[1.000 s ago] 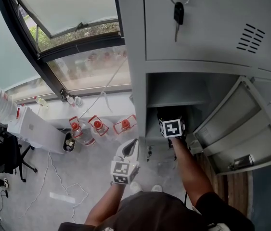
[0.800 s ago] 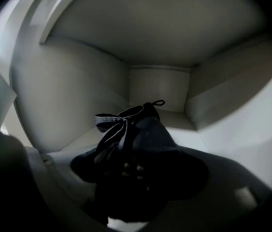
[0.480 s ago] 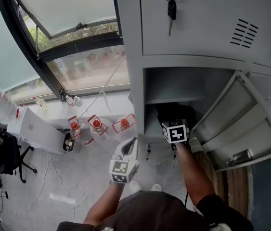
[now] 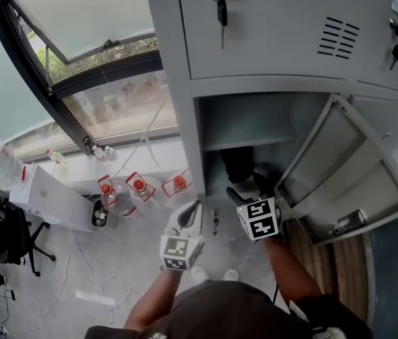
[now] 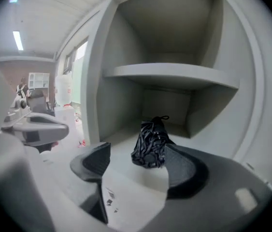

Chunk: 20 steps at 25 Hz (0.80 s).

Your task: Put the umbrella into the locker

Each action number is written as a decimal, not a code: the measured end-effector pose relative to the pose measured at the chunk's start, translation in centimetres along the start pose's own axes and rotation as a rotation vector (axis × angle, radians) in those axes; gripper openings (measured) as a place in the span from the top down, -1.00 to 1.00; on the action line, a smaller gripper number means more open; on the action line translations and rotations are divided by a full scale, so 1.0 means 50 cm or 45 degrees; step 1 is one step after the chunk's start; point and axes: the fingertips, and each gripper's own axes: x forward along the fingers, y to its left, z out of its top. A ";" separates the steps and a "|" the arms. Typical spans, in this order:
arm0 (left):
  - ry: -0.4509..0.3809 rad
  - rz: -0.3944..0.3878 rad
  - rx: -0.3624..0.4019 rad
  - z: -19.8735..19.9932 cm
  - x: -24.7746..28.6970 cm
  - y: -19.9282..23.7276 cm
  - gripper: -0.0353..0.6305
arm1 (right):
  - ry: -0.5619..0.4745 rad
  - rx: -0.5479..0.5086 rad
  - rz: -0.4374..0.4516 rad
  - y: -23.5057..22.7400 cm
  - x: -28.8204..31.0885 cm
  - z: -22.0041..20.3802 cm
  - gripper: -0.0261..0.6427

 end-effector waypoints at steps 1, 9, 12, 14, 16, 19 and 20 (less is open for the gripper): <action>-0.007 -0.004 0.007 0.005 -0.001 -0.004 0.88 | -0.010 -0.006 -0.003 0.004 -0.012 -0.003 -0.10; -0.031 -0.005 0.000 0.021 -0.003 -0.008 0.88 | -0.053 0.061 -0.025 0.017 -0.081 -0.010 0.14; -0.037 -0.007 -0.006 0.023 -0.004 -0.013 0.88 | -0.063 0.083 -0.044 0.015 -0.087 -0.015 0.25; -0.044 -0.010 -0.008 0.026 -0.003 -0.016 0.88 | -0.077 0.091 -0.067 0.010 -0.093 -0.016 0.41; -0.049 -0.010 -0.011 0.029 -0.003 -0.018 0.88 | -0.091 0.097 -0.087 0.005 -0.098 -0.016 0.52; -0.047 -0.007 -0.017 0.027 -0.004 -0.018 0.88 | -0.105 0.102 -0.093 0.003 -0.103 -0.017 0.64; -0.045 -0.006 -0.019 0.026 -0.004 -0.018 0.88 | -0.111 0.104 -0.090 0.003 -0.105 -0.017 0.69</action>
